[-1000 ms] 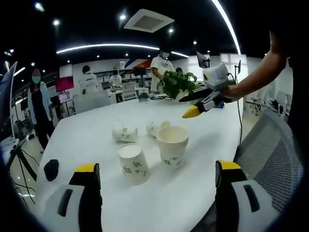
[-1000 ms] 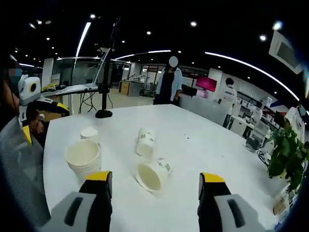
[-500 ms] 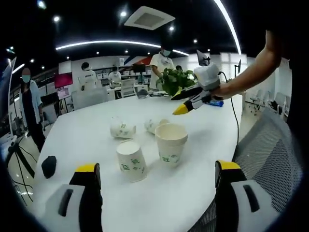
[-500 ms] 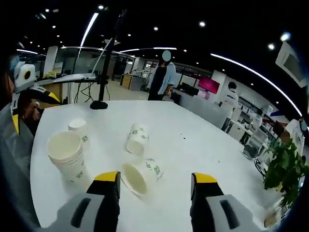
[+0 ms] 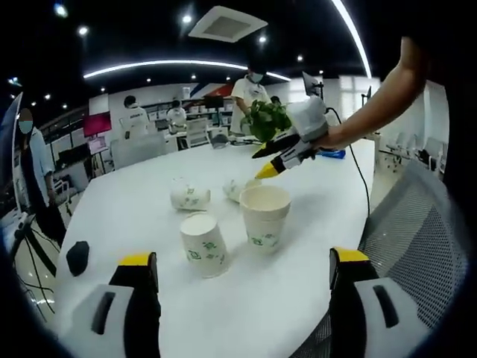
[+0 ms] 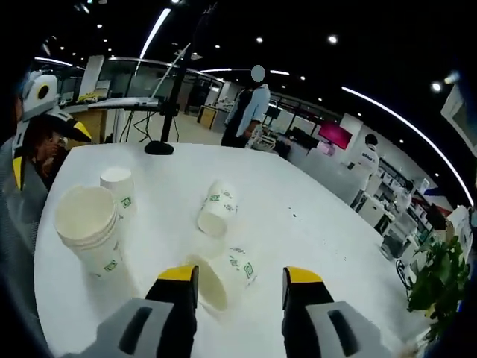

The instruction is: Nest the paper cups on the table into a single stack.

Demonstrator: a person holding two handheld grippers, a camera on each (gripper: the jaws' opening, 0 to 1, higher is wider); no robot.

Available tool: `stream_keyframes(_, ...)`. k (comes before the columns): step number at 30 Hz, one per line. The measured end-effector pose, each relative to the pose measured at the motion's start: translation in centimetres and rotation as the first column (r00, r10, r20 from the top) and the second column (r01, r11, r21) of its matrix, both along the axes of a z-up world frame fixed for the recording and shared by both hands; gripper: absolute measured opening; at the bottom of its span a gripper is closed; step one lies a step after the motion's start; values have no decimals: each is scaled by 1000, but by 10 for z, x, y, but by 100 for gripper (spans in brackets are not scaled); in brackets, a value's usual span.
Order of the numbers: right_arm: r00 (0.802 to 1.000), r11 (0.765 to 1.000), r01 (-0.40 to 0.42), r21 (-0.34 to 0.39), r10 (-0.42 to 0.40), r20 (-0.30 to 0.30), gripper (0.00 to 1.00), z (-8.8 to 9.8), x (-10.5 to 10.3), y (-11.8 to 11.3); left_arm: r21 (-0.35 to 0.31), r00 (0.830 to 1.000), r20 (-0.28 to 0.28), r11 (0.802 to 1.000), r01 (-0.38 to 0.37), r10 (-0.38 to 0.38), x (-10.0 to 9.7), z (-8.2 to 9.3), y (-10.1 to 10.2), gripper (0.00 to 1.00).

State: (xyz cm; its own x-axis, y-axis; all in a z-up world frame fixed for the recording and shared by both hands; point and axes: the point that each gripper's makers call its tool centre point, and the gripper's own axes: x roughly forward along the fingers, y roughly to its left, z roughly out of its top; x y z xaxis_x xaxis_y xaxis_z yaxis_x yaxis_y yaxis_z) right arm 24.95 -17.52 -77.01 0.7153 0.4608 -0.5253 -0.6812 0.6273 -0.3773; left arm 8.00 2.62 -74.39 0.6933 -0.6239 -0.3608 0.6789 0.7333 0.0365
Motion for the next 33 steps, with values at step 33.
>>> stream_keyframes(33,1000,997,-8,-76,10,16,5,-23,2,2,28,1000,-3,1000,1,-1,0,-2,1,89)
